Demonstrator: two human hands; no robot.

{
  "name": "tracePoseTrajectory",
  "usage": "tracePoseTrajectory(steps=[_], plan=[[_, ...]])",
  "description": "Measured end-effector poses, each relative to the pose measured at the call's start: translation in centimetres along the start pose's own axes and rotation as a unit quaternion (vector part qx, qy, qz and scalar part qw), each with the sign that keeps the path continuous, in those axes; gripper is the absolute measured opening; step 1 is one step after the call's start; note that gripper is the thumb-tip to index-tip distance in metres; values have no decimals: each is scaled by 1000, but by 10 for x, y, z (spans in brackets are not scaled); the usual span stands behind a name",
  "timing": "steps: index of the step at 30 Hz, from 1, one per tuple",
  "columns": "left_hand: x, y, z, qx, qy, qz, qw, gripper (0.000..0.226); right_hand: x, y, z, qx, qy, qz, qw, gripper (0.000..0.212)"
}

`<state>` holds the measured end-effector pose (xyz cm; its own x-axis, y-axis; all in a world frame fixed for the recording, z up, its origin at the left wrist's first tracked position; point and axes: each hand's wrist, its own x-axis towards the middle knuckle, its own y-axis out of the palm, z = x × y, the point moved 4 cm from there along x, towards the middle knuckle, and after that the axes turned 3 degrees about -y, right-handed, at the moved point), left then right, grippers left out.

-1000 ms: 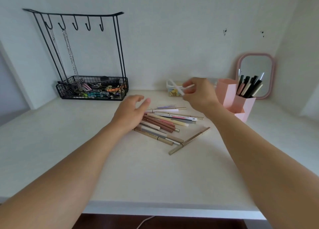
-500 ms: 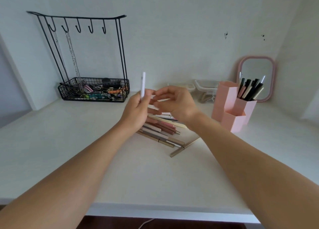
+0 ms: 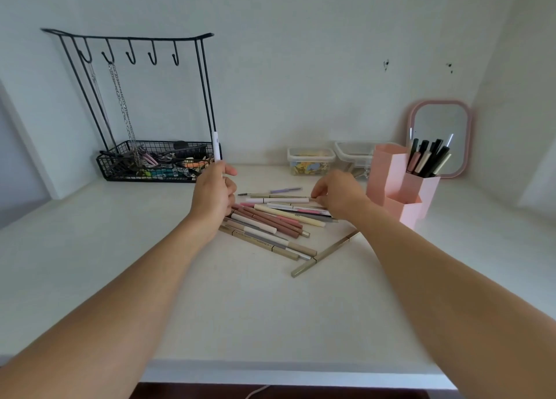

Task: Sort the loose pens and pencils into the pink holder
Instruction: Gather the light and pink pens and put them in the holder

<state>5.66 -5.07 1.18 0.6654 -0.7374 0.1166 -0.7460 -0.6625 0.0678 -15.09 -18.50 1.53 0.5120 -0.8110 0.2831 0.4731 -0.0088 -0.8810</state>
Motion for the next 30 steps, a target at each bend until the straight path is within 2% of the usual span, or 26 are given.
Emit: tracePoseTrajectory(steps=[4,7,9,11,13,15,17,19,21,22,25,27,30], plan=[[3,-3,1,-4,15,-17,1000,22,2,-11,2,37,-2,-21,999,16],[4,-3,0,-9,24,-17,1000,24,0,-27,3,134,17,-59,989,13],[2,0,-1,-27,31,8,999,27,-6,-28,9,287,44,-51,955,10],[-1,6,-2,-41,33,46,998,34,-14,-20,26,442,52,-8,895,10],[-4,13,-2,-47,33,88,994,46,-21,-9,46,531,35,36,846,10],[-5,19,-1,-48,40,121,991,53,-27,2,64,563,16,67,824,9],[-7,23,1,-19,59,135,989,43,-32,11,79,557,-9,88,826,11],[-8,24,4,35,87,118,989,27,-36,18,90,558,-34,111,821,13],[-9,23,4,84,113,90,986,31,-38,22,96,540,-47,123,832,11],[-10,22,4,94,119,79,985,34,-37,22,96,510,-54,112,851,9],[-9,14,-1,44,98,41,993,33,-21,11,81,331,-81,-21,940,9],[-6,6,-4,6,82,6,997,34,-5,1,72,185,-110,-77,974,21],[-1,0,-3,-6,60,-21,998,36,27,10,65,-1,-140,-3,990,45]])
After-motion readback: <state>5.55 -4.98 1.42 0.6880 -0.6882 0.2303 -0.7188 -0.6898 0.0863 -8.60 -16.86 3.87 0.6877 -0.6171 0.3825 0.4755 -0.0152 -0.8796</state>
